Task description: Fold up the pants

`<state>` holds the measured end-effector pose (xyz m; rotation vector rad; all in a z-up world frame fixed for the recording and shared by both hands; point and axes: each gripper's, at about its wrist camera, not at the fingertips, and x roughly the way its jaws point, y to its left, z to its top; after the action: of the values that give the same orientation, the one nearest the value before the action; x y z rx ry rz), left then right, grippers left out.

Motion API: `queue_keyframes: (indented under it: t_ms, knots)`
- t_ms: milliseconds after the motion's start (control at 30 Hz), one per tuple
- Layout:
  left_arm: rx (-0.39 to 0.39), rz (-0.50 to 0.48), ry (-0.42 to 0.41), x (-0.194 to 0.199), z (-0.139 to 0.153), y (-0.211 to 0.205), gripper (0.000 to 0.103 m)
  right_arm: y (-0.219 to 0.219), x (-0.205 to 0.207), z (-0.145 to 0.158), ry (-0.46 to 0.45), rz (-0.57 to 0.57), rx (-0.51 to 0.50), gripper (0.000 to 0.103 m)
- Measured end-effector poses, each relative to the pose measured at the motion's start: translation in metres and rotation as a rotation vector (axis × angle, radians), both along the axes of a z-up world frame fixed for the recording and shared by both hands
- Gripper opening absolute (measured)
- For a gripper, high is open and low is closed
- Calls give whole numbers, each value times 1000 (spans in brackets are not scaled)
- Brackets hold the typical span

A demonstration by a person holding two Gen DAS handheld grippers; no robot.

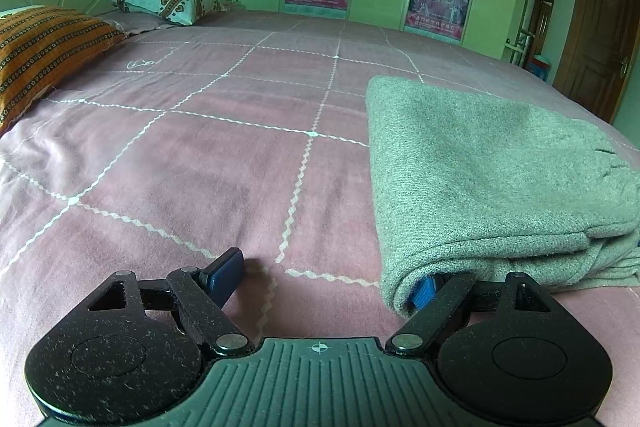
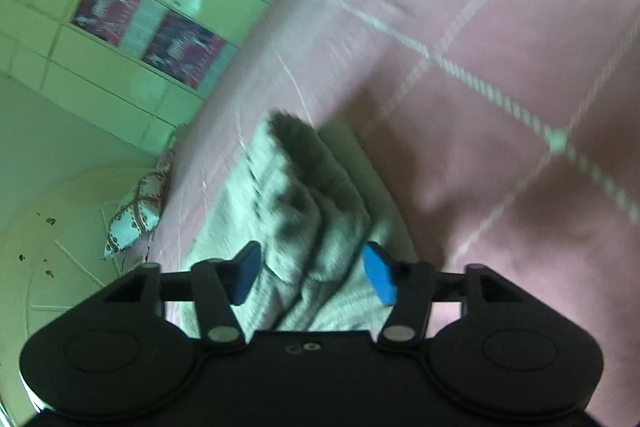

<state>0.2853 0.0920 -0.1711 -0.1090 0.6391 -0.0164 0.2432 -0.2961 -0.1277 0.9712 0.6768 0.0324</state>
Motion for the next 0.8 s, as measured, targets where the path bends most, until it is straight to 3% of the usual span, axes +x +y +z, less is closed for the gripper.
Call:
queue_keyframes:
  t_ms: [167,433,500,533,567,667,767,800]
  knots:
    - [2,-1,0,0,0,0,84,9,12,-7,-33,1,18,51]
    - [3,-6,-2,0,0,-1,84,21,37,-12,13,31,-84,56]
    - [3,-5,-2,0,1,-1,84,22,38,-9,33,20,-113,48]
    - [3,-3,-3,0,1,-1,84,24,38,-5,36,25,-125,33]
    - [15,1,-12,-2,2,-1,84,31,38,9,3,44,-153,28]
    - [91,-14,-114,-13,14,-10,83,67,41,63,-150,147,-233,26]
    - [65,30,-45,-5,6,-1,84,104,44,123,-307,261,-288,25]
    - [10,42,-41,-3,6,6,85,108,44,137,-341,279,-286,25]
